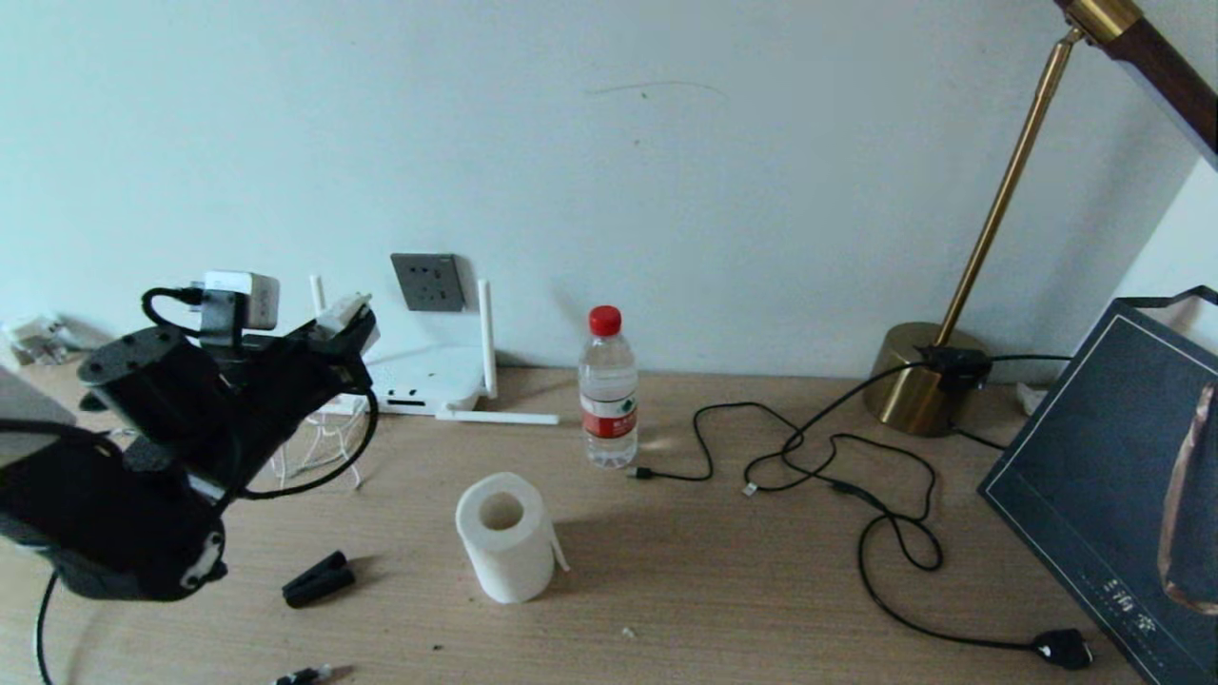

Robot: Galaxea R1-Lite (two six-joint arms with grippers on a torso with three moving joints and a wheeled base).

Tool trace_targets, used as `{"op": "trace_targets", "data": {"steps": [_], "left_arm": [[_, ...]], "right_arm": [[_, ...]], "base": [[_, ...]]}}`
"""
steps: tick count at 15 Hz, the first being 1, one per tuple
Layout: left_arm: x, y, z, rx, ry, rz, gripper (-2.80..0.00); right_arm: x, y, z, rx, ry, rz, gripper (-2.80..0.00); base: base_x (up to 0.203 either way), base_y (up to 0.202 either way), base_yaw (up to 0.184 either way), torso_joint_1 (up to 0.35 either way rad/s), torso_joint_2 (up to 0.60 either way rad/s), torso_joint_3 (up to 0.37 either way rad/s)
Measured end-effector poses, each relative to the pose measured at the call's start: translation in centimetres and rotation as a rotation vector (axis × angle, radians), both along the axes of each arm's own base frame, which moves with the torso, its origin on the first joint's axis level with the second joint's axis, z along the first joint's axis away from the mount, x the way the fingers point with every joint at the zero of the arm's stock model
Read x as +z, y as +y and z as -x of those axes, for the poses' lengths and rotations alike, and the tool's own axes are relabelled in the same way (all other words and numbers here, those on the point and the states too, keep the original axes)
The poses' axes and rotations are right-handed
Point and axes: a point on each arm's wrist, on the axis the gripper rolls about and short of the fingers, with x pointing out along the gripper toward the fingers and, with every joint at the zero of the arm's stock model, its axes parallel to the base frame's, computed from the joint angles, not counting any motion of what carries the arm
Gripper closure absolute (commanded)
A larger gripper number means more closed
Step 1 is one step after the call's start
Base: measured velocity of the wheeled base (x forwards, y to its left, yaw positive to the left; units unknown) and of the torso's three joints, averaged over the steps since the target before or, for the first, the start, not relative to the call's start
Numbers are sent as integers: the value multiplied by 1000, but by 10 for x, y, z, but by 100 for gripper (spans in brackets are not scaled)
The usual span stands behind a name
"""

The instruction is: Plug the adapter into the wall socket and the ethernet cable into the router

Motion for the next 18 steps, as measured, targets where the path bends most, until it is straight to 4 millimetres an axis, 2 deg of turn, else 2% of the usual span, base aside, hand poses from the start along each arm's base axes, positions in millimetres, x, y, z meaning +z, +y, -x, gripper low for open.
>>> {"op": "trace_targets", "data": {"steps": [6,18], "left_arm": [[-24,-7,-22,-21,47,17,0],[-32,-8,-27,1,72,73,0]], "right_arm": [[0,0,0,0,0,0,0],[0,0,0,0,0,0,0]], "base": [[0,0,0,0,0,0],[0,0,0,0,0,0]]}}
